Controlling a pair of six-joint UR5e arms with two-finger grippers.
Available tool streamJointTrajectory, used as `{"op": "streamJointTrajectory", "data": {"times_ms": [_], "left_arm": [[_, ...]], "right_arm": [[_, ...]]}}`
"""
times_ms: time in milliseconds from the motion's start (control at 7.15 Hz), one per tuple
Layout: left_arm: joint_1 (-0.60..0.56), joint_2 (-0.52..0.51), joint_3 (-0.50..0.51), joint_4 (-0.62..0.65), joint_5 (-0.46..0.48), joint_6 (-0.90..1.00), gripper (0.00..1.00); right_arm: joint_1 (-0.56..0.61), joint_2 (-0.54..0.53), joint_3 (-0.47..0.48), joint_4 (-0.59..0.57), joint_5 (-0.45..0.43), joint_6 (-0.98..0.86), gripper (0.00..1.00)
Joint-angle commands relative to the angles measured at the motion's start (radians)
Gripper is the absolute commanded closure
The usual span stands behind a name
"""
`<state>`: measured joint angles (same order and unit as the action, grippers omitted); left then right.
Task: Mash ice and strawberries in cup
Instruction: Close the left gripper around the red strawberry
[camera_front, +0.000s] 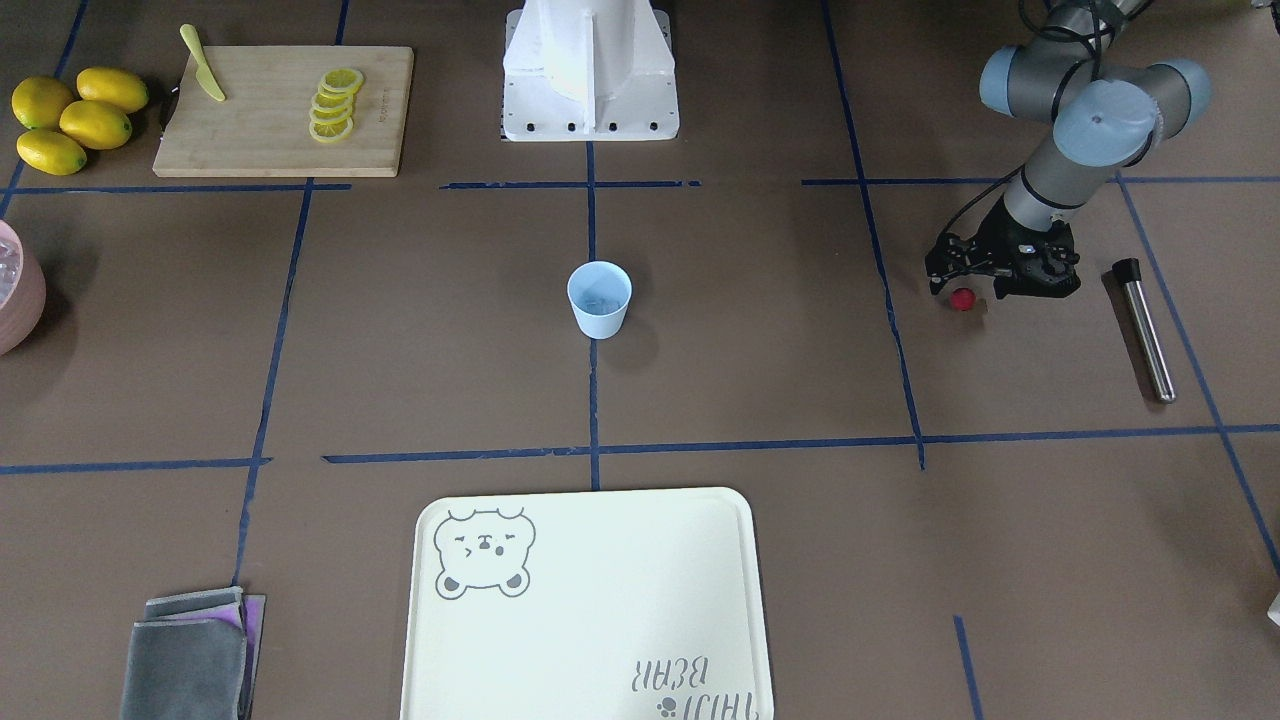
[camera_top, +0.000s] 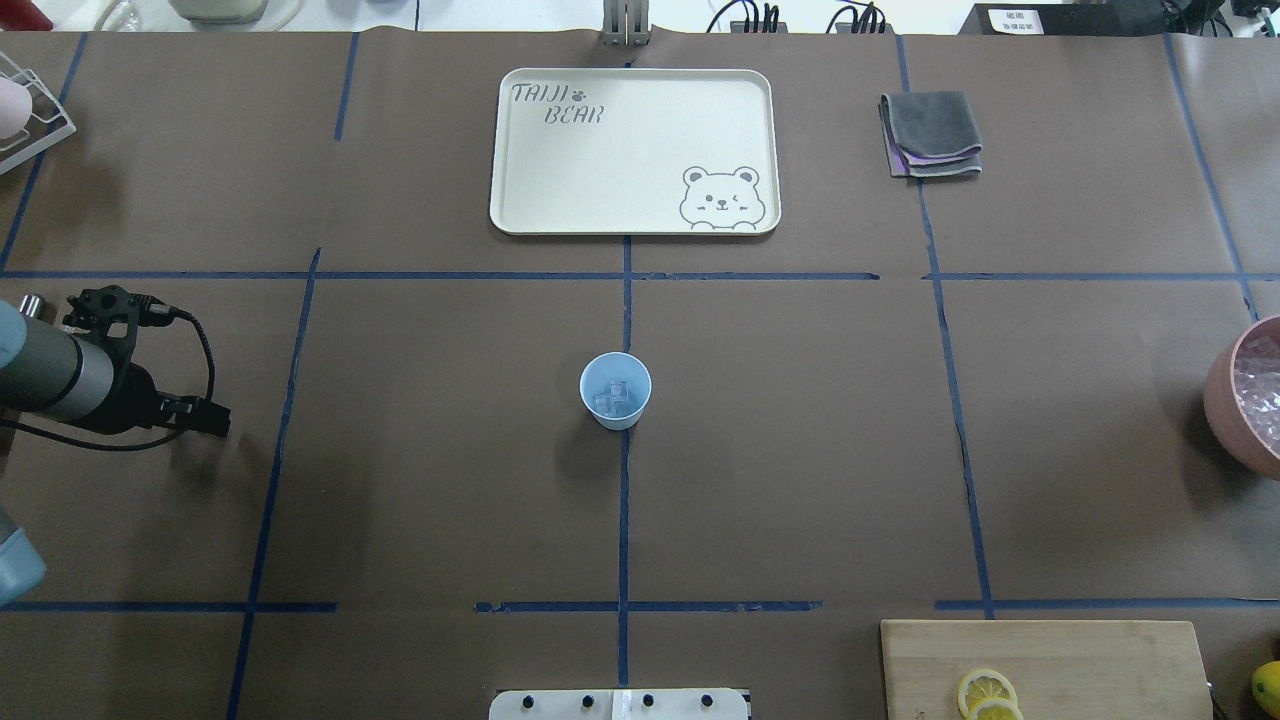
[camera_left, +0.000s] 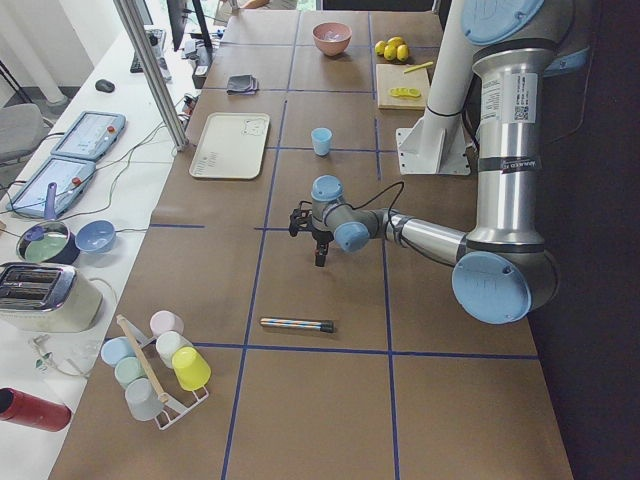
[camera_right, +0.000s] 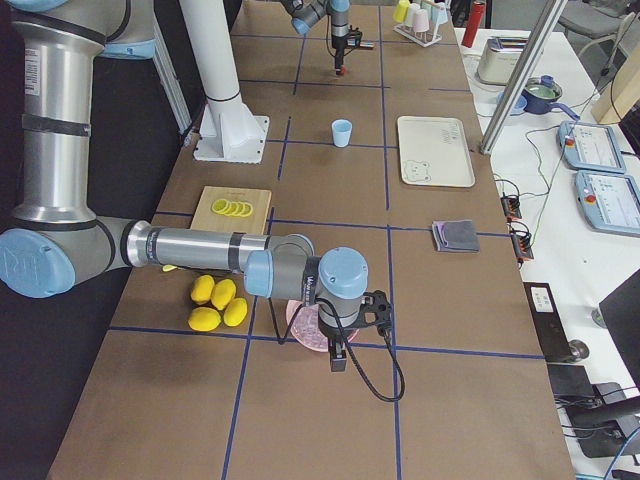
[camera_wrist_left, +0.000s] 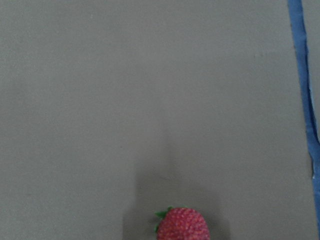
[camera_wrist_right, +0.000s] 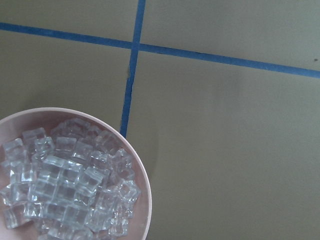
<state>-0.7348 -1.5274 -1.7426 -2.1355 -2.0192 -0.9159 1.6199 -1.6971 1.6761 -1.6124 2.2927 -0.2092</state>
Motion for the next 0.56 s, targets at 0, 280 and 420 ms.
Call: {"op": "streamJointTrajectory", "data": {"times_ms": [0,280,420], "left_arm": [[-0.003,-0.002,0.008,0.000,0.001,0.002,0.06],[-0.003,-0.016,0.015,0.000,0.001,0.002,0.15],[-0.006,-0.019,0.018,0.000,0.001,0.000,0.25]], "right_arm": [[0.000,0.001,0.001,0.000,-0.001,-0.001,0.00],[0.000,0.002,0.001,0.000,-0.001,-0.002,0.00],[0.002,0.002,0.005,0.000,-0.001,-0.003,0.00]]}}
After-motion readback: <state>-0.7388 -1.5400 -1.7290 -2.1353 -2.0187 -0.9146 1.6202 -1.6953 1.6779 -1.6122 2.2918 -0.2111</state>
